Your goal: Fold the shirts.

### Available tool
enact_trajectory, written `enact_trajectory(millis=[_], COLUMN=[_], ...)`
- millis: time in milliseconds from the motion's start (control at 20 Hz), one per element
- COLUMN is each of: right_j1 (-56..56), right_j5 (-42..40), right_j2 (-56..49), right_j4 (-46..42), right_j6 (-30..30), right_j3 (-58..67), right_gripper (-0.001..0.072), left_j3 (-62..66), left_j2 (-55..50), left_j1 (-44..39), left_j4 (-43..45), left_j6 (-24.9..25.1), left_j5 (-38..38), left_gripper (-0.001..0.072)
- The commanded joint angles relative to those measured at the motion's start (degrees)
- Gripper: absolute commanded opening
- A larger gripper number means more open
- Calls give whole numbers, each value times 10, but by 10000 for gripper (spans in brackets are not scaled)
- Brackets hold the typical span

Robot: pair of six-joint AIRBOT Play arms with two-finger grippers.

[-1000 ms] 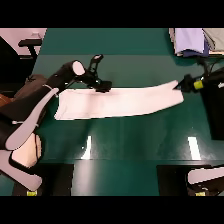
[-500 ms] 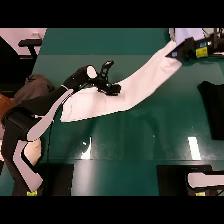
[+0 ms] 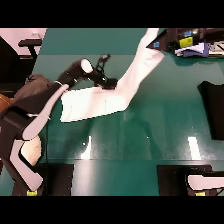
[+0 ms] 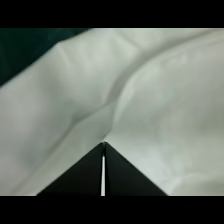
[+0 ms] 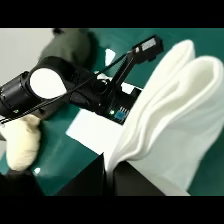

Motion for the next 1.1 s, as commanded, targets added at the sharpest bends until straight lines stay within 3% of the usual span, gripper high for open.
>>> enact_trajectory(millis=[0, 200, 250, 400, 450, 500, 550, 650, 950, 1000, 1050], right_j1=[62, 210, 249, 319, 321, 313, 296, 244, 62, 40, 22], right_j5=[-54, -135, -159, -184, -173, -158, -143, -109, -96, -99, -99], right_j2=[-20, -100, -132, -217, -229, -229, -218, -190, -87, -86, -90], right_j4=[85, 132, 132, 130, 130, 131, 131, 111, -152, -152, -134], right_j6=[-33, -94, -110, -145, -144, -144, -144, -144, -13, -9, -9], right_j3=[2, 11, 31, 94, 92, 76, 49, -6, -204, -229, -251], right_gripper=[12, 16, 69, 578, 605, 591, 519, 510, 512, 547, 643], left_j3=[51, 101, 101, 101, 101, 101, 101, 101, 99, 99, 97], left_j2=[59, 168, 195, 262, 276, 287, 294, 296, 295, 295, 295], left_j1=[69, 177, 200, 258, 271, 282, 288, 289, 287, 287, 287], left_j4=[44, 115, 127, 143, 143, 143, 143, 145, 138, 132, 125], left_j6=[3, 3, 3, 3, 3, 3, 3, 3, 3, 3, 3], left_j5=[-64, -123, -124, -125, -125, -128, -134, -144, -152, -152, -150], left_gripper=[23, 23, 23, 23, 23, 23, 23, 23, 24, 23, 23])
